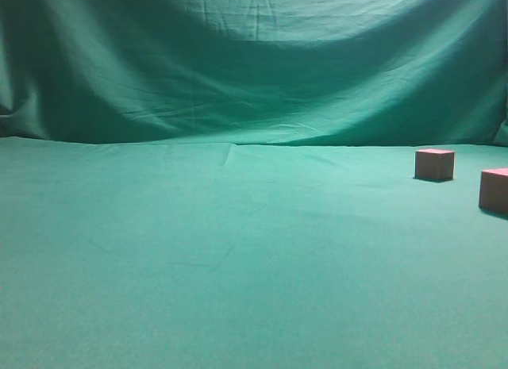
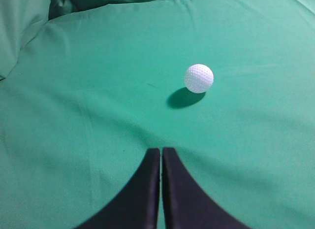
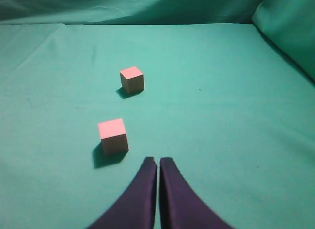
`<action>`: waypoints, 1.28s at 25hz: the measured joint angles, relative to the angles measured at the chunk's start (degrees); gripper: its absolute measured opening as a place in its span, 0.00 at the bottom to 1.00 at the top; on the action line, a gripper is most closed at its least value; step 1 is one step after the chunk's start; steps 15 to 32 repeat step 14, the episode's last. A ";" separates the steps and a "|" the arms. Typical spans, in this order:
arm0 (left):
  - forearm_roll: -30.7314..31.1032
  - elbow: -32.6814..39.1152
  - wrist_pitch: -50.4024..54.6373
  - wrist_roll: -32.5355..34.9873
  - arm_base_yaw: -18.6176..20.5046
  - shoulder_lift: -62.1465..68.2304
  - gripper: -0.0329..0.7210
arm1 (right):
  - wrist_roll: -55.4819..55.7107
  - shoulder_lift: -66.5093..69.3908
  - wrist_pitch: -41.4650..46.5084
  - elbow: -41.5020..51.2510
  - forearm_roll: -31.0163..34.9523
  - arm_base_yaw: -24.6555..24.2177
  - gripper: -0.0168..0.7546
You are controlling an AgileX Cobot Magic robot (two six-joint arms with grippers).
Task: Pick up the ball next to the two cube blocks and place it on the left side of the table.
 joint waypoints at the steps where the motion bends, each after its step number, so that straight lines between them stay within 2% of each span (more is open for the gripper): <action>1: 0.00 0.00 0.00 0.00 0.00 0.00 0.04 | -0.13 0.00 0.00 0.00 0.00 0.00 0.02; 32: 0.00 0.00 0.00 0.00 0.00 0.00 0.04 | -0.50 0.00 0.70 0.00 0.00 0.00 0.02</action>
